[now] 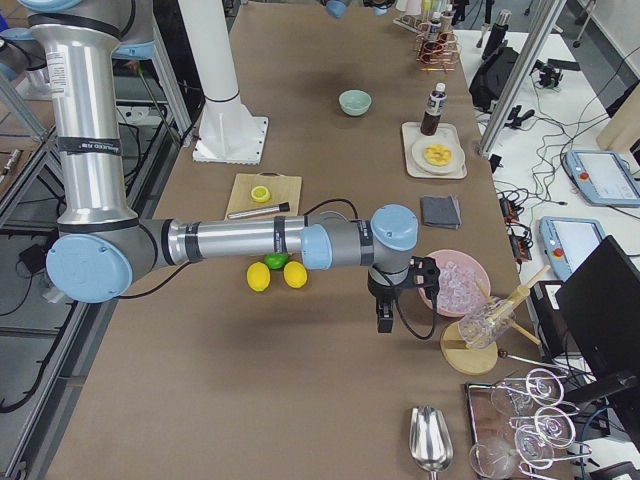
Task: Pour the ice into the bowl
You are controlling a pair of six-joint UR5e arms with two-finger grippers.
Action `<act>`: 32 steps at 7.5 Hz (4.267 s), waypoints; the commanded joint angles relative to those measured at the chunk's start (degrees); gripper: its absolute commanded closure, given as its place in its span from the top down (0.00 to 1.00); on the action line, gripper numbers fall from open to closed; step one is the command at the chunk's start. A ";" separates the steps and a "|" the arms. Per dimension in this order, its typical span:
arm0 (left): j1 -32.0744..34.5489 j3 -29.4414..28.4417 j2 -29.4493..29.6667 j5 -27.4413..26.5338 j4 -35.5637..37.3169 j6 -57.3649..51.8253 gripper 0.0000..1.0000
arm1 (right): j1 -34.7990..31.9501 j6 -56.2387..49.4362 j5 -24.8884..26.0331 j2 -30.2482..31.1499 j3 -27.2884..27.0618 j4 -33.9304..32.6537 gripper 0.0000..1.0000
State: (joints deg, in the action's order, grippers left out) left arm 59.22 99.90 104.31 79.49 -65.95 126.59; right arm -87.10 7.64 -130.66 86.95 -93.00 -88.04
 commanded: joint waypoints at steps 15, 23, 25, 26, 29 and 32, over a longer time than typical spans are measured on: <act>-20.45 -14.50 -3.24 -9.53 7.31 7.71 0.98 | 0.17 0.35 -0.30 0.42 -1.66 -0.12 0.99; -11.18 11.88 -3.41 -6.89 18.06 -20.70 0.98 | 7.97 14.19 1.45 -4.04 -6.40 -2.12 0.99; -2.83 12.78 -3.93 -6.20 6.27 -37.73 0.98 | 12.02 19.49 3.82 -12.37 -7.46 -10.80 0.99; 1.39 12.17 -4.29 -2.71 0.10 -46.00 0.98 | 14.73 24.12 5.14 -16.94 -7.46 -13.97 0.99; 17.45 11.73 -6.47 12.29 -9.32 -74.82 0.98 | 31.58 46.08 14.79 -29.07 -5.72 -14.18 0.99; 32.86 9.01 -9.48 32.42 -14.47 -100.86 0.98 | 45.22 56.93 21.83 -43.92 1.48 -14.00 0.99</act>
State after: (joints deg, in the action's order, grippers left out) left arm 84.32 110.51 95.73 101.41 -78.82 39.20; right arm -49.60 59.22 -112.45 50.99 -95.19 -102.21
